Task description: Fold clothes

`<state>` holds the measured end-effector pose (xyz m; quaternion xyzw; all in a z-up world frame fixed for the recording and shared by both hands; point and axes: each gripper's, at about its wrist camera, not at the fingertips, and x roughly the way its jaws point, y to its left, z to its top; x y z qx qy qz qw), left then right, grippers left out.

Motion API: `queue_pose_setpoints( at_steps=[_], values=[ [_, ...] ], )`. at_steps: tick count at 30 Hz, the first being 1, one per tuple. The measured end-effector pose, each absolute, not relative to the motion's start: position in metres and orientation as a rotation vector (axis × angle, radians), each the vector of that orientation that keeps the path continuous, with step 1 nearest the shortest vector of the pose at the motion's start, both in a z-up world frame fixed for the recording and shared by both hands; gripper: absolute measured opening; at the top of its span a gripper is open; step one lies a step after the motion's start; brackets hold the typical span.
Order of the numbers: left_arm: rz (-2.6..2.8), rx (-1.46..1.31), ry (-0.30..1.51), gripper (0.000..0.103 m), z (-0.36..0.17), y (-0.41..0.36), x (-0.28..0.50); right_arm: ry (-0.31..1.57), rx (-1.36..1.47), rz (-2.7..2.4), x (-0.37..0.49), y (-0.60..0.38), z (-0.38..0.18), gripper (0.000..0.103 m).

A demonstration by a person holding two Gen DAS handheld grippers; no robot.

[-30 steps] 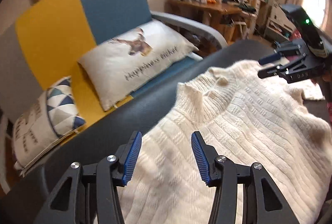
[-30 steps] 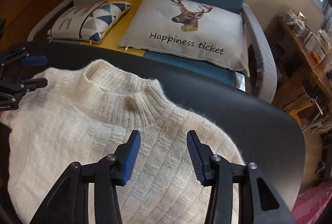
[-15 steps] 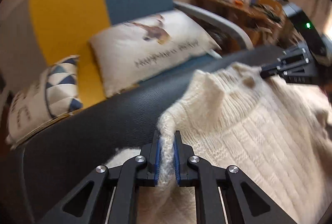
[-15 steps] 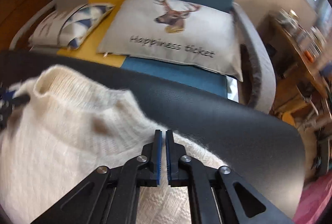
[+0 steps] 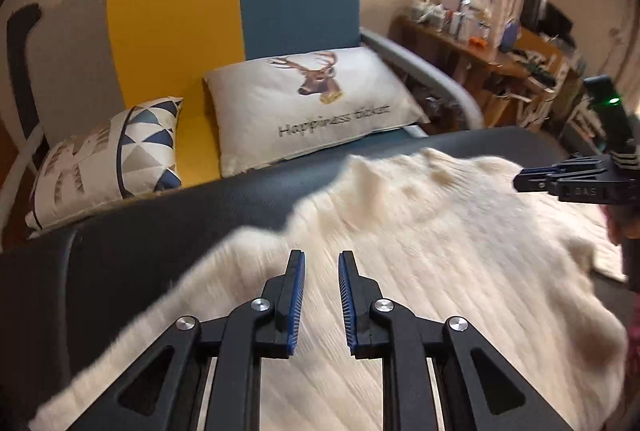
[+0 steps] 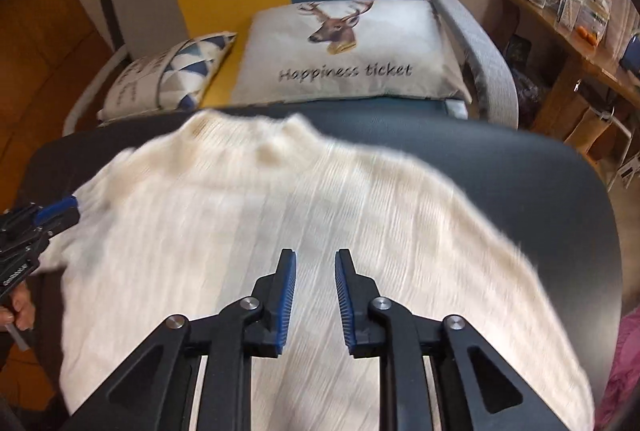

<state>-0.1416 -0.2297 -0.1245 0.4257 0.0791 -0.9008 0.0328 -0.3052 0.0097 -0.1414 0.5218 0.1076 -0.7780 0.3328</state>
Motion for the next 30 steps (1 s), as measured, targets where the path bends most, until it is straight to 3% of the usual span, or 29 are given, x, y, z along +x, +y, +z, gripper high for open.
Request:
queue_pose_setpoints(
  at_steps=[10, 19, 23, 26, 30],
  values=[
    [-2.644, 1.591, 0.174, 0.018, -0.173, -0.190, -0.031, 0.244, 1.556, -1.935, -0.159, 0.050, -0.191, 0.021],
    [-2.539, 1.538, 0.002, 0.019, -0.174, -0.216, -0.007, 0.156, 1.530, -1.908, -0.114, 0.012, -0.185, 0.024],
    [-2.477, 1.516, 0.020, 0.019, -0.160, -0.236, 0.010, -0.035, 1.444, -1.906, -0.100, 0.031, -0.153, 0.024],
    [-2.543, 1.441, 0.088, 0.019, -0.142, -0.234, 0.039, 0.023, 1.440, -1.992, -0.084, 0.043, -0.149, 0.024],
    [-2.588, 1.455, 0.187, 0.019, -0.147, -0.220, 0.071, 0.132, 1.577, -2.087, -0.085, 0.058, -0.183, 0.023]
  ],
)
